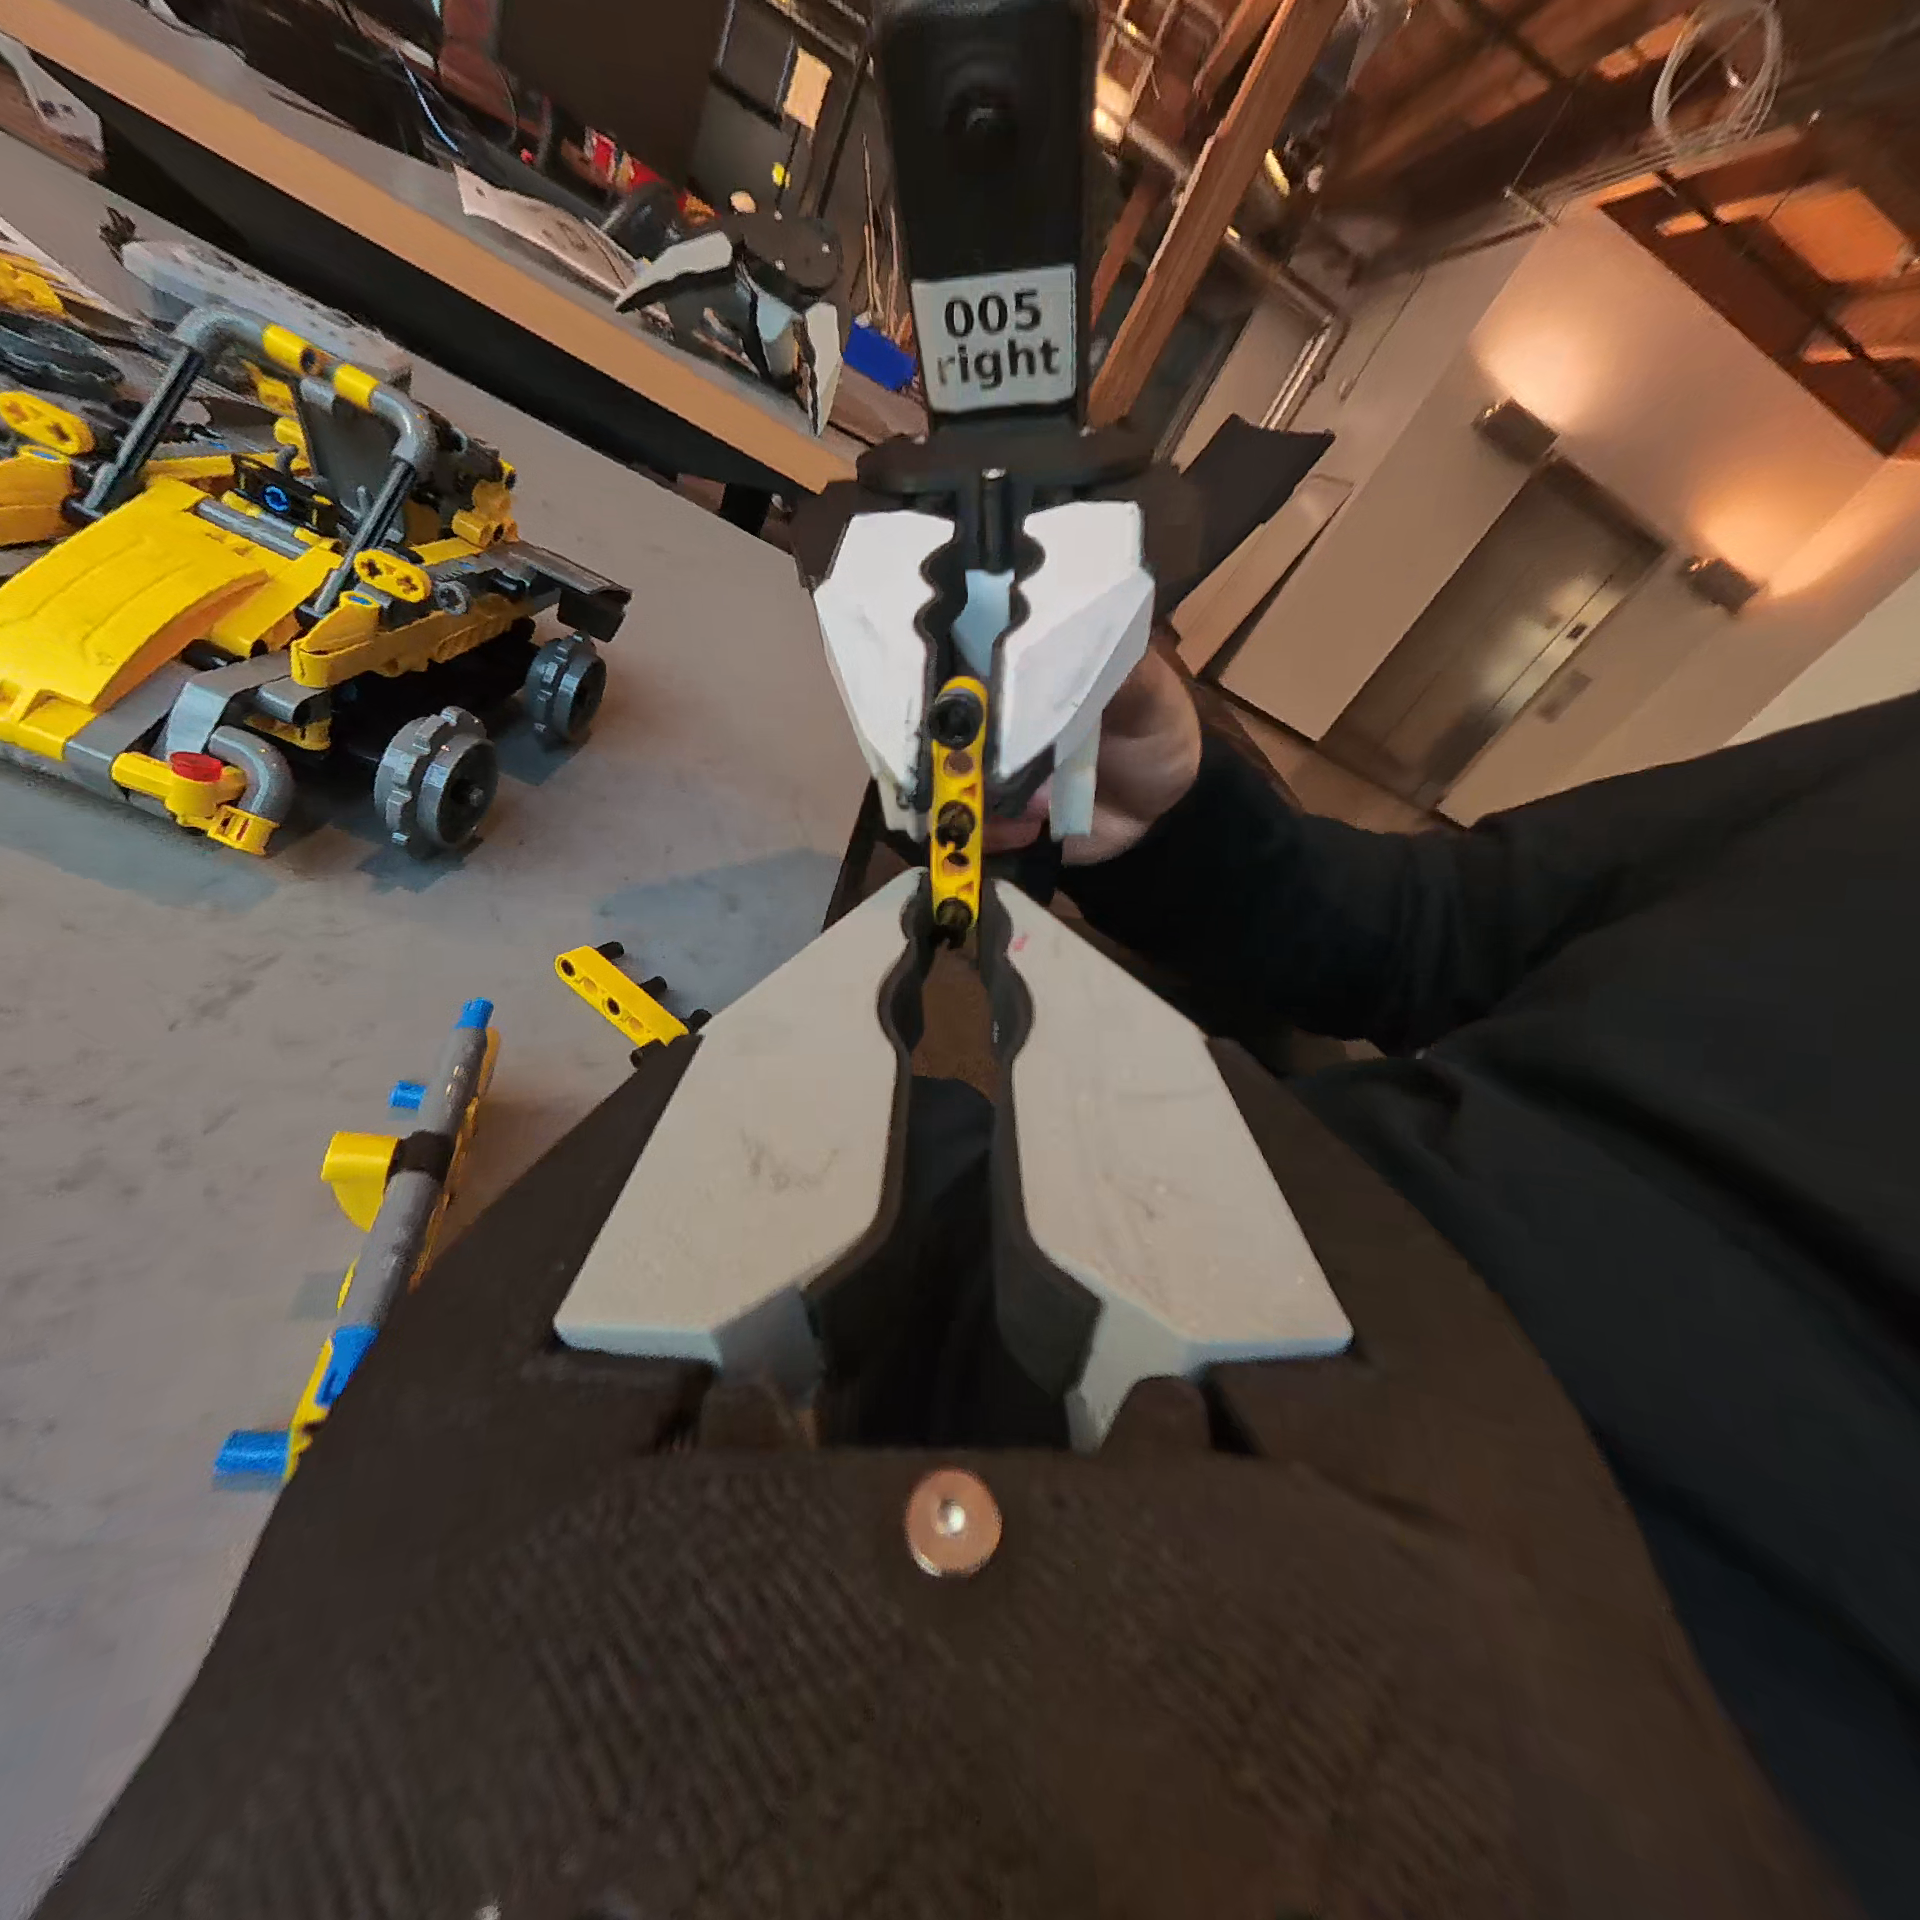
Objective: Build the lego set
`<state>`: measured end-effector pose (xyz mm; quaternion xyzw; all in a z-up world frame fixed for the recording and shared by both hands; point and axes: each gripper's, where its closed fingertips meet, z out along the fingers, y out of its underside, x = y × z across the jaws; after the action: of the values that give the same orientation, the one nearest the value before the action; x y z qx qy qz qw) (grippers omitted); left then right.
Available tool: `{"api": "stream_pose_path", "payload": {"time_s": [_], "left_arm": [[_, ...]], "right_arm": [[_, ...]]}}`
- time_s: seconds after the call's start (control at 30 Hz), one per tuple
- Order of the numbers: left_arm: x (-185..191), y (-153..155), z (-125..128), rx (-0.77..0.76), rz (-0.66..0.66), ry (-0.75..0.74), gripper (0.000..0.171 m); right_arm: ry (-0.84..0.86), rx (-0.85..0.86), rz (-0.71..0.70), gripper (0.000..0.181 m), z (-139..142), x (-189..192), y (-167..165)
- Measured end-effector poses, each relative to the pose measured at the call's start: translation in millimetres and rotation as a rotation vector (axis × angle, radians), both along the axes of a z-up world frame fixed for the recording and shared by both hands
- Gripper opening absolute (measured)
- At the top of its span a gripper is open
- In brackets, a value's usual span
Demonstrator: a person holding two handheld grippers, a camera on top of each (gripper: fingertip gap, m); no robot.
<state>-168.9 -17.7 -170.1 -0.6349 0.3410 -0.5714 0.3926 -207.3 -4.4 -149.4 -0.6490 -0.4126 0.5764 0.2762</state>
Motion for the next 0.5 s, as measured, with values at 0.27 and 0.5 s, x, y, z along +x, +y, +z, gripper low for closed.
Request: {"api": "stream_pose_path", "payload": {"time_s": [0.27,0.5], "left_arm": [[-16.4,-3.2,-32.0,0.124,0.141,0.239,0.004],[-76.8,35.7,-57.3,0.253,0.323,0.632,0.004]], "right_arm": [[-0.078,0.069,0.059,0.01,-25.8,-17.5,-15.6],[-0.487,0.23,-0.143,0.025,-66.1,51.8,44.6]]}}
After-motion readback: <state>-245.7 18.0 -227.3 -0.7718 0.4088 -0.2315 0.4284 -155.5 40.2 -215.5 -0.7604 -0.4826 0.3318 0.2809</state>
